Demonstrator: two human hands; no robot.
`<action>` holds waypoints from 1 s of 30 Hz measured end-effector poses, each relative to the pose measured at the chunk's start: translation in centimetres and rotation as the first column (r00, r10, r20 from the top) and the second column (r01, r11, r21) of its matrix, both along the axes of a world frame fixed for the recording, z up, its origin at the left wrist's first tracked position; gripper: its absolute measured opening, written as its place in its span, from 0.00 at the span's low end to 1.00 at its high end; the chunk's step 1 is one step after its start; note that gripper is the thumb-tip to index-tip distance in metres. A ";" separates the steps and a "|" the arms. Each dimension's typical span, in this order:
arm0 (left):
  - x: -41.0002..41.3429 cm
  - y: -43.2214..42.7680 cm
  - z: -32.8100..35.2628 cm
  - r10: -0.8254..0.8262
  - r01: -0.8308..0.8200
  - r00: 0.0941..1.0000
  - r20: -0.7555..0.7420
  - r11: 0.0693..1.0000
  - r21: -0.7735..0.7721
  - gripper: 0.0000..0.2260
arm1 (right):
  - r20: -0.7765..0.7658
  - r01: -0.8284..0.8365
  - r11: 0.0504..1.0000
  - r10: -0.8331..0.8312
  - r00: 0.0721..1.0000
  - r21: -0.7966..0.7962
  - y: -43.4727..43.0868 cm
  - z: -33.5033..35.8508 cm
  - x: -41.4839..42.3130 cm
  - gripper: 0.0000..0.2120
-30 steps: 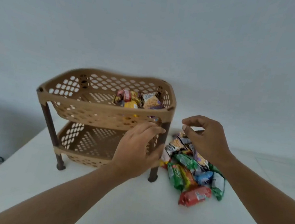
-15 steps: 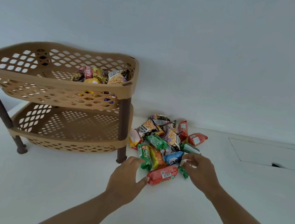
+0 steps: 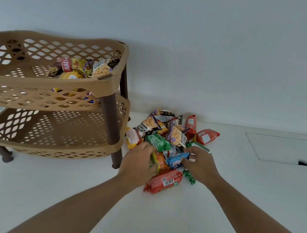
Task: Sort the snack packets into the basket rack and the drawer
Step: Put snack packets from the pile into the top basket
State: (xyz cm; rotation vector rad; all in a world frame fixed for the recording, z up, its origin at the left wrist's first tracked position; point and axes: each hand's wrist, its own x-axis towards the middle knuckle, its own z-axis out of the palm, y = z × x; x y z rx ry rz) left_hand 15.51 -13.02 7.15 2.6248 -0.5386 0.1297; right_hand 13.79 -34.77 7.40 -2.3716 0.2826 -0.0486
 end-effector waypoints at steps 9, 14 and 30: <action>5.6 -2.5 0.7 -0.042 0.037 0.997 0.058 0.995 0.097 0.19 | 0.019 -0.065 0.992 0.068 0.998 -0.107 0.5 -0.1 5.5 0.27; 6.5 -3.2 0.2 -0.122 0.118 0.992 0.020 0.980 0.157 0.26 | 0.011 -0.077 0.976 0.081 0.997 -0.204 0.3 -0.2 7.4 0.33; 7.2 -2.7 0.4 -0.108 0.106 0.994 0.006 0.984 0.142 0.14 | 0.016 -0.075 0.931 0.086 0.996 -0.356 0.5 -0.8 8.8 0.23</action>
